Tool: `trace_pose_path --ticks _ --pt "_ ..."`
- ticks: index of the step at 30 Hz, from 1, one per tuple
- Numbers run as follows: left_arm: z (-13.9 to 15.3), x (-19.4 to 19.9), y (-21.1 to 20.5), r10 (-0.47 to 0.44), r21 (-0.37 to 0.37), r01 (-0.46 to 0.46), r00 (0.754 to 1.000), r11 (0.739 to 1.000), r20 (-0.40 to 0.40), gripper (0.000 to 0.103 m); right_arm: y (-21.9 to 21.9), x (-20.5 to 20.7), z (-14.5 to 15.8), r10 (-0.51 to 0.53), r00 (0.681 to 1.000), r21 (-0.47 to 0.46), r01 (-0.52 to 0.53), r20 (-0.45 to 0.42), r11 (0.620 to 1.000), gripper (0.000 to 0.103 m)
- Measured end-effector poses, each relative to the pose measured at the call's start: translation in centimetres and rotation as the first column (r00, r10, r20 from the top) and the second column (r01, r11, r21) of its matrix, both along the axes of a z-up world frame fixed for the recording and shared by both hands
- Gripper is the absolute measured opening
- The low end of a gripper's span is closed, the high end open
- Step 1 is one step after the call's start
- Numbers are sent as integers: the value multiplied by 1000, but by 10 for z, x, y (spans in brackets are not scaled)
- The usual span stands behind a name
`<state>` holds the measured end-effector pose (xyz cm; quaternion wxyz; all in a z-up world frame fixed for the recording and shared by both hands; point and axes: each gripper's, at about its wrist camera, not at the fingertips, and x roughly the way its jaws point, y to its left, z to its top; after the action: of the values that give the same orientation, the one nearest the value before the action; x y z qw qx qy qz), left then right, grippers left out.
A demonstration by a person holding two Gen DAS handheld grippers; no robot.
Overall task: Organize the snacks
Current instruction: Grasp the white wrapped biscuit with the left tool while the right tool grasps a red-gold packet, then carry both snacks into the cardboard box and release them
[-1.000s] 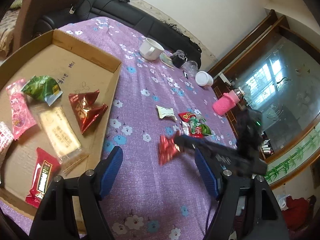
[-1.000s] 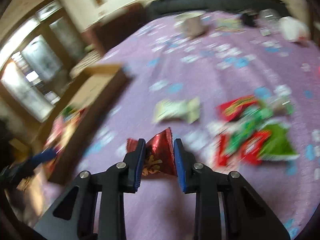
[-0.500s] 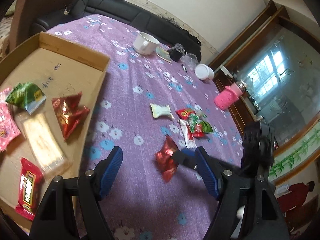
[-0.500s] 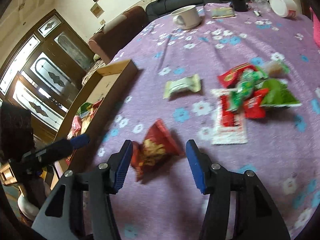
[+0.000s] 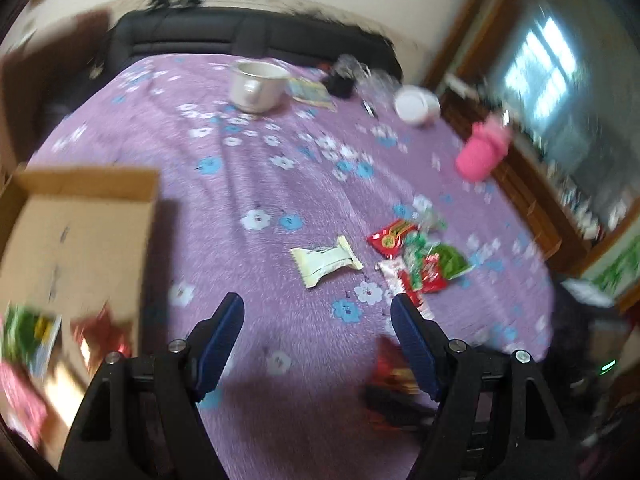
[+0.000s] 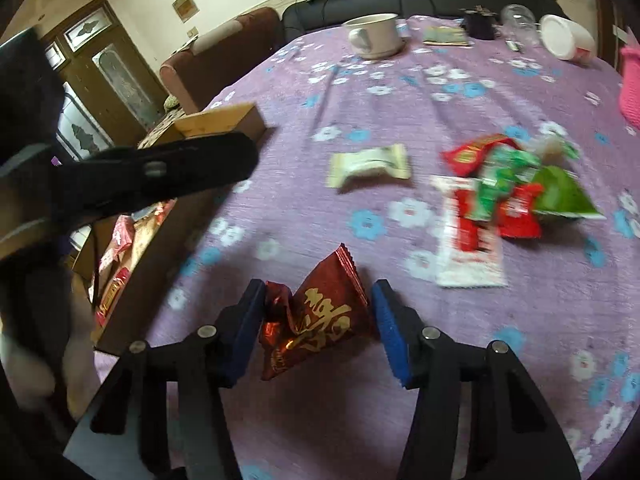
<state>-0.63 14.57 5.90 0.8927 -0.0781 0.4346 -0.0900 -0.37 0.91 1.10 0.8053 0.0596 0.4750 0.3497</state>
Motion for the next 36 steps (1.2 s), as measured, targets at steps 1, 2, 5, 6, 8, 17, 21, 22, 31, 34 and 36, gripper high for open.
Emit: trace_pose_path --ticks 1,2,5,6,8,17,21,22,31,34,36 --pt "-2 5 -6 -31 34 31 1000 999 0 76 -14 3 -4 -10 1000 42 11 -18 999 57" --pt "-6 13 -17 -85 101 85 996 991 5 76 -22 5 -6 -13 999 82 16 -32 996 57" --pt "-12 30 -34 -179 220 173 984 960 12 76 -40 14 -14 -23 995 191 42 -99 981 58" --pt "-15 37 -38 -214 247 205 977 947 11 76 -40 15 -15 -21 995 200 40 -100 979 58" --pt "-20 48 -43 -251 280 241 968 929 -3 76 -36 14 -13 -17 997 187 31 -79 982 58" --pt "-44 68 -54 -306 276 324 946 905 -107 61 -31 9 -9 -7 999 155 13 -38 988 58" --pt "-40 63 -60 -280 274 299 954 914 -110 24 -30 9 -9 -5 999 148 10 -31 989 58" --pt "-41 60 -63 -266 290 285 958 914 -103 24 -29 9 -9 -4 1000 143 8 -27 990 58" --pt "-22 24 -40 -188 157 191 982 969 -33 22 -26 5 -7 -2 1000 106 0 13 994 57" --pt "-7 2 -21 -134 64 133 991 989 12 22 -27 2 -4 -22 999 89 18 45 996 57" --pt "4 -18 -4 -79 -3 79 995 997 57 22 -28 1 -2 -34 998 85 29 59 996 57"
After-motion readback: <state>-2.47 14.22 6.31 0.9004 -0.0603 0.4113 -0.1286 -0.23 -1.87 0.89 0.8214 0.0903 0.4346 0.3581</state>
